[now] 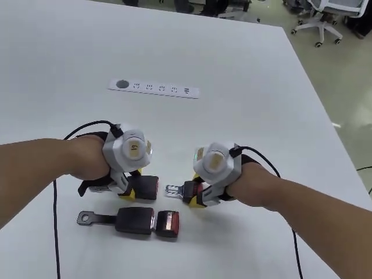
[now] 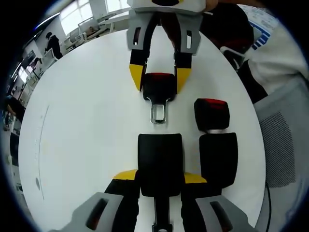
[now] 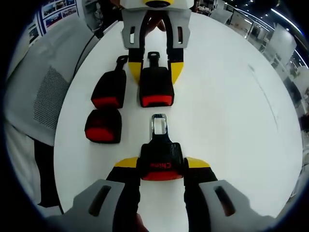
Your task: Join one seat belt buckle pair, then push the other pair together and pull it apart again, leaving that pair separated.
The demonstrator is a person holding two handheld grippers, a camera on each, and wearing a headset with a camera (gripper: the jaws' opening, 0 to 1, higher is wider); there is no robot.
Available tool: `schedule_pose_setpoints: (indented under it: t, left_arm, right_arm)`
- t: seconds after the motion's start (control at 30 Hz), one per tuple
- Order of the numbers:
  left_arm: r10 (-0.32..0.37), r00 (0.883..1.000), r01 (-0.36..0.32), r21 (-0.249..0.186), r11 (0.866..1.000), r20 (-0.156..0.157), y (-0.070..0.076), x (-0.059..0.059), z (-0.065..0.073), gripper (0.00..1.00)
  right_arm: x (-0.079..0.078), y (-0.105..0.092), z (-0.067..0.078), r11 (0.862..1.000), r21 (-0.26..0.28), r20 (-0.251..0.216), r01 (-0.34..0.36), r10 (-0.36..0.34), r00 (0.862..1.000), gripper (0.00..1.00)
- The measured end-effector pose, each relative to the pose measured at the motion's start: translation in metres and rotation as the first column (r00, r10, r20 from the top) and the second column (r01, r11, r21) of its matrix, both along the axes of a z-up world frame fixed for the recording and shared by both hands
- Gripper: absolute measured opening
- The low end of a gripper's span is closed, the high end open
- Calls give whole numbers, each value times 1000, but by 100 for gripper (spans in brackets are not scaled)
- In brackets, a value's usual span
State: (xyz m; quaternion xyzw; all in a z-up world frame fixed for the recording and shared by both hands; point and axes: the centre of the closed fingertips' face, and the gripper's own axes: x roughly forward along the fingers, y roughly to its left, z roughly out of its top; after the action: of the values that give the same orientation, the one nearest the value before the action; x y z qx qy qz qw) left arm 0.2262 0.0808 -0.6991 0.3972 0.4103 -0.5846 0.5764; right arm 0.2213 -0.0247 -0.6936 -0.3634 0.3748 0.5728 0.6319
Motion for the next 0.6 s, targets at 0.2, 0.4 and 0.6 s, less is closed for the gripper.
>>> schedule_pose_setpoints:
  t: [0.2,0.4,0.6]
  left_arm:
    - [0,1000,0,-3,1000,0,0,-1,0,33]
    - [-4,1000,4,-3,1000,-1,-2,-4,3,33]
    - [2,1000,-2,-8,1000,0,0,-3,2,33]
  right_arm:
    - [-4,14,0,1000,-5,7,-22,22,1000,33]
    - [0,19,2,999,-18,19,-44,44,999,33]
    - [-2,29,5,999,12,19,-42,42,999,33]
